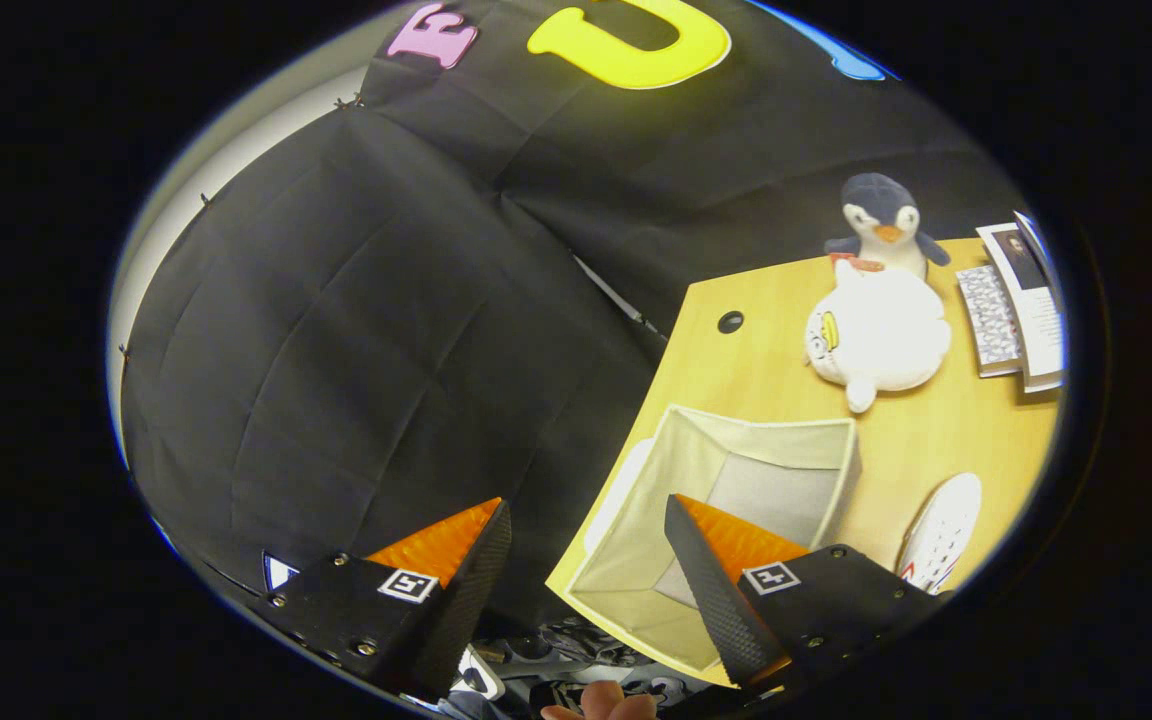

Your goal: Open the storage box then place both shoes into the box .Put the left shoe in first, then the right shoe, with the right side of both shoes facing outward in a uniform manner.

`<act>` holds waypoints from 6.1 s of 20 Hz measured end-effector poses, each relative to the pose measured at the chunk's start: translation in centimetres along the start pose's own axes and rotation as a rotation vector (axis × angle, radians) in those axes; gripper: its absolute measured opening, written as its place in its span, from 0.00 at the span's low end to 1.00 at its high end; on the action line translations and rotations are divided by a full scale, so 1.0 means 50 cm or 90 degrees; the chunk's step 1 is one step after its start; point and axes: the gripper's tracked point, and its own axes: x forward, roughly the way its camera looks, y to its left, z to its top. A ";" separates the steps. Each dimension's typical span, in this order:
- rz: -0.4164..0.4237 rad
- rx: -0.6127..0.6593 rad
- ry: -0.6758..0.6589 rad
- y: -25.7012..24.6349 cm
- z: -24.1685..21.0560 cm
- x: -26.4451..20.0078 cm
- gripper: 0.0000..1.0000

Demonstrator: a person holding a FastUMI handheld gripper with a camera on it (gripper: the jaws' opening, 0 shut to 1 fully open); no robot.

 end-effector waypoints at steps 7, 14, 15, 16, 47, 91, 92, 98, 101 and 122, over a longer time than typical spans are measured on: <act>-0.111 0.006 -0.023 -0.196 -0.015 -0.097 0.95; -0.234 0.011 0.020 -0.370 -0.099 -0.174 0.95; -0.252 0.005 0.037 -0.395 -0.115 -0.184 0.95; -0.269 0.002 0.058 -0.417 -0.135 -0.195 0.95; -0.357 0.049 0.353 -0.607 -0.326 -0.185 0.04; -0.214 -0.142 0.345 -0.102 -0.128 0.049 0.80; -0.210 -0.135 0.338 -0.097 -0.122 0.038 0.80; -0.209 -0.115 0.309 -0.114 -0.088 -0.035 0.80; -0.220 -0.101 0.297 -0.142 -0.077 -0.074 0.80; -0.351 0.094 0.224 -0.470 -0.157 -0.385 0.80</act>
